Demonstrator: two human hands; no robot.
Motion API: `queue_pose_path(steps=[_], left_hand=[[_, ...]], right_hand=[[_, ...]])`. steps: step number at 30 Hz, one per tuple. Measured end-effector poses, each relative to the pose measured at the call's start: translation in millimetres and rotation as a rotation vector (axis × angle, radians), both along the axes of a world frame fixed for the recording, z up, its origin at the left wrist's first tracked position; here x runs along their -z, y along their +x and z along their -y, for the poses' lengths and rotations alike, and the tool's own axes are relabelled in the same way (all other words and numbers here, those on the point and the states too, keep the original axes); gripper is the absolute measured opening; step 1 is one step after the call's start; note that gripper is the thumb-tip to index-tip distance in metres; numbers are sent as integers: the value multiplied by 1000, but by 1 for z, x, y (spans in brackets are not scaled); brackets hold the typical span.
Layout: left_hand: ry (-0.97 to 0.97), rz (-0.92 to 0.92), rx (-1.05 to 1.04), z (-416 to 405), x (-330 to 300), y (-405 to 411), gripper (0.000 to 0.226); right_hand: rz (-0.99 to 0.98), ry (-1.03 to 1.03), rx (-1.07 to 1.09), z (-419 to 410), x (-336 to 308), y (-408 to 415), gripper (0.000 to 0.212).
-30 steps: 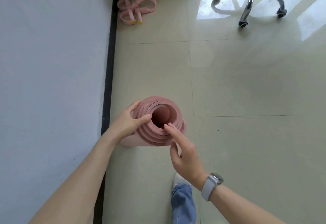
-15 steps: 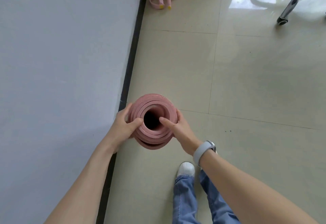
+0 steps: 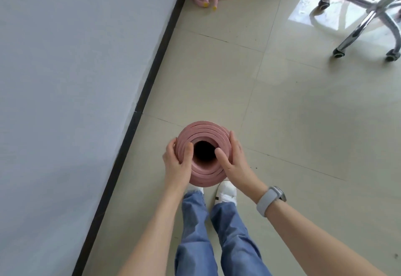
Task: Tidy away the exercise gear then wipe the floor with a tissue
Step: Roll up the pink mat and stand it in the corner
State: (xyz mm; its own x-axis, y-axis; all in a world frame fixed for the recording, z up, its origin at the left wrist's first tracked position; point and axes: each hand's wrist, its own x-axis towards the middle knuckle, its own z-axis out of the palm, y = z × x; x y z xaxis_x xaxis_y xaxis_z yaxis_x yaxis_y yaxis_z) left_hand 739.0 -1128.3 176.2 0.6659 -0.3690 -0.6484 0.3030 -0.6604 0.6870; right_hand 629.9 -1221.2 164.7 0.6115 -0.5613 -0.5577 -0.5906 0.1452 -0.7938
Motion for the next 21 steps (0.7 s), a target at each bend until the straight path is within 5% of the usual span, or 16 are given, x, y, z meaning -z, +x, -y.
queue_pose_path(steps=[4, 10, 17, 21], left_hand=[[11, 319, 195, 24, 12, 6, 54], [128, 450, 533, 31, 15, 7, 53], [234, 349, 591, 24, 30, 16, 60], [239, 287, 596, 28, 29, 32, 61]], right_hand=[[-20, -22, 34, 8, -5, -2, 54], [-108, -357, -122, 11, -2, 19, 58], [-372, -498, -318, -2, 29, 21, 60], [-341, -386, -282, 2, 20, 36, 58]])
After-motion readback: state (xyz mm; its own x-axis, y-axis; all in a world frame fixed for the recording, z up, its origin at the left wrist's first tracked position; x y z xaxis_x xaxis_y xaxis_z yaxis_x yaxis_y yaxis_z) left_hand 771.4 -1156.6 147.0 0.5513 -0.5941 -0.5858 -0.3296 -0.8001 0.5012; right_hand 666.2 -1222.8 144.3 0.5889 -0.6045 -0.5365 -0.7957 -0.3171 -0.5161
